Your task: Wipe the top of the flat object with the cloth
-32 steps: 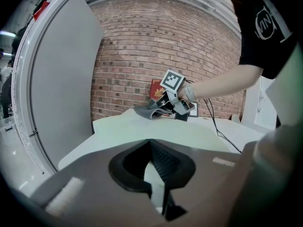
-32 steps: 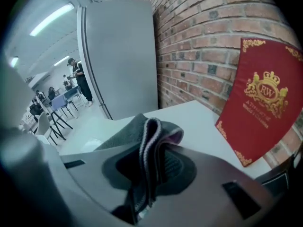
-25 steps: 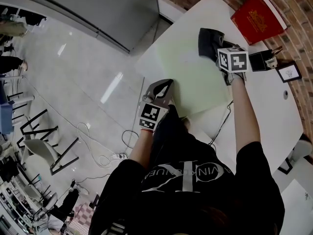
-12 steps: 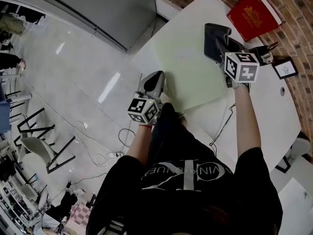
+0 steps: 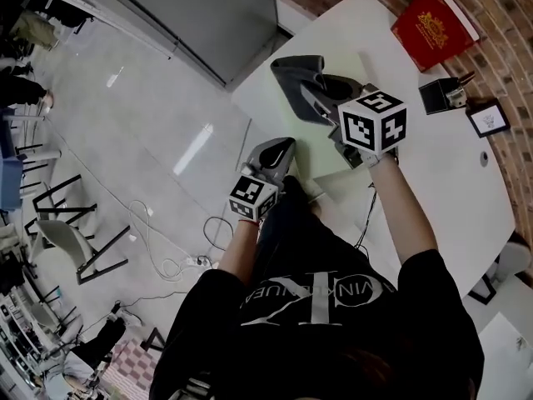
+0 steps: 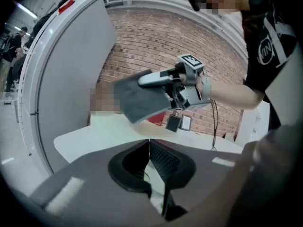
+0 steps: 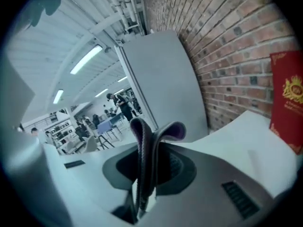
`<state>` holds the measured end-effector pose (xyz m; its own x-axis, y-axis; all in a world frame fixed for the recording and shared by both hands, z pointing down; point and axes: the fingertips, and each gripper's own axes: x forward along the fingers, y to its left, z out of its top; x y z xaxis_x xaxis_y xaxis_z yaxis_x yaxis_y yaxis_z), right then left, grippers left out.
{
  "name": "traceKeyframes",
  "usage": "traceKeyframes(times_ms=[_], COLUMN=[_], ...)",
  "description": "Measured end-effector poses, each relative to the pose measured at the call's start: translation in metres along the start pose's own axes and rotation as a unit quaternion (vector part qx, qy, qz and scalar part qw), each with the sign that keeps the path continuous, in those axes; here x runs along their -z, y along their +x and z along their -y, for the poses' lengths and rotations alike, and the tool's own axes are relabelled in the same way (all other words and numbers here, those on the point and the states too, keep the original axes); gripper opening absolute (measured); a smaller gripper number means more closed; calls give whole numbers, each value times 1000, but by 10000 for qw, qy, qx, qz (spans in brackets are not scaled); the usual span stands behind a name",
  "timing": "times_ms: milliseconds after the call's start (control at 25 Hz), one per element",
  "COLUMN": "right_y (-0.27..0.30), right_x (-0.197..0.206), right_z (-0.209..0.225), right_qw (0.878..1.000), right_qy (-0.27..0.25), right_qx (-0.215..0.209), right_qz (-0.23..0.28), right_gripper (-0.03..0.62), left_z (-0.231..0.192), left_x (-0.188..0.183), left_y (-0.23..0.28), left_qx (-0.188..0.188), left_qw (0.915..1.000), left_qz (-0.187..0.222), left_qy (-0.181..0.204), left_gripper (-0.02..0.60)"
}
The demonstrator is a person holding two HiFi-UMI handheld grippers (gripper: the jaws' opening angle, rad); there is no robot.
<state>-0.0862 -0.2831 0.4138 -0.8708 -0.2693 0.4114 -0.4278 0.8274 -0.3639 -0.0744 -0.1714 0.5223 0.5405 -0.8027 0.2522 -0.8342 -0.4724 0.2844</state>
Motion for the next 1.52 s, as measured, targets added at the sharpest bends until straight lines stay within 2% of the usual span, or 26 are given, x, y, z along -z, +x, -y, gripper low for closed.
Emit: traceKeyframes(times_ms=[80, 200, 320, 440, 680, 1080, 1520], right_y=[16, 38, 54, 55, 47, 13, -41], right_x=[10, 35, 73, 96, 106, 114, 118], right_z=[-23, -40, -35, -20, 7, 48, 109], right_qw=[9991, 9964, 9917, 9867, 9792, 9761, 9717], right_qy=[112, 210, 127, -444, -910, -920, -715], right_qx=[-371, -615, -436, -34, 268, 639, 1354], right_qz=[-145, -551, -1201, -1563, -1791, -1863, -1801], right_gripper=[57, 57, 57, 57, 57, 57, 57], left_z=[16, 35, 42, 42, 39, 39, 39], left_x=[6, 16, 26, 29, 29, 31, 31], left_y=[-1, -1, -2, -3, -2, -3, -2], left_qx=[271, 584, 649, 617, 667, 773, 814], left_qw=[9993, 9955, 9936, 9945, 9945, 9931, 9936], left_qz=[-104, -393, -565, -553, -559, -628, -625], left_qy=[226, 631, 737, 646, 589, 614, 476], left_gripper=[14, 12, 12, 12, 11, 11, 11])
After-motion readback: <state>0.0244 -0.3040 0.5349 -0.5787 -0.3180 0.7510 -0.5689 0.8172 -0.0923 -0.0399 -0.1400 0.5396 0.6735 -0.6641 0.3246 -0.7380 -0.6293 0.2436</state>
